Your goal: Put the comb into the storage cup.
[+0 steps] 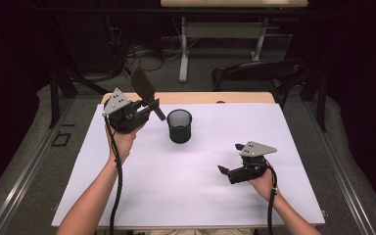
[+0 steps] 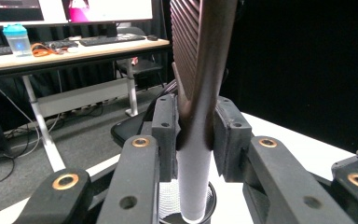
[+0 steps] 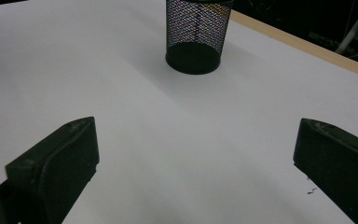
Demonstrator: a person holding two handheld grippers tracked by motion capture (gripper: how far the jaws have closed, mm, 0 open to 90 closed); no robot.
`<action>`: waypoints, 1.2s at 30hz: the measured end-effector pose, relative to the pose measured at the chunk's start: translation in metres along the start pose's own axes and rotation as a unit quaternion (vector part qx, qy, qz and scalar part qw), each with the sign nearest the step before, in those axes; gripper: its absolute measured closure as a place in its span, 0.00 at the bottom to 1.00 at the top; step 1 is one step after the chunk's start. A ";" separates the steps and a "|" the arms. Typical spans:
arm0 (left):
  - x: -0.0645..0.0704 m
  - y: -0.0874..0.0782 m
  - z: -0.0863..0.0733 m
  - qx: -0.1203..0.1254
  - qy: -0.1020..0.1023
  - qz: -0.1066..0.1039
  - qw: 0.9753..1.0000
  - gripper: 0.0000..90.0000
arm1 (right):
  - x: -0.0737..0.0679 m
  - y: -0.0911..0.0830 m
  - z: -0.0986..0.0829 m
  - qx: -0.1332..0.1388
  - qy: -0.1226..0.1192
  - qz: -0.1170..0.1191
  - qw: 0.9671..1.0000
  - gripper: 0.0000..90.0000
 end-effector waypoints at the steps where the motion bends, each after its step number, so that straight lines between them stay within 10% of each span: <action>1: -0.001 0.002 0.000 0.001 -0.001 0.000 1.000 0.81 | 0.000 0.000 0.000 -0.001 0.001 0.000 1.000 0.00; 36: -0.010 0.037 0.006 0.000 -0.006 0.006 1.000 0.81 | 0.002 0.002 -0.001 -0.012 -0.007 0.002 1.000 0.00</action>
Point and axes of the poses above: each handheld gripper's, and its own axes: y roughly forward along the jaws, z roughly out of its top, x roughly to its right, the point moved 1 cm from there along y, roughly forward along the jaws, and after that the axes turned 9 degrees about -y, right-handed, at the moved point
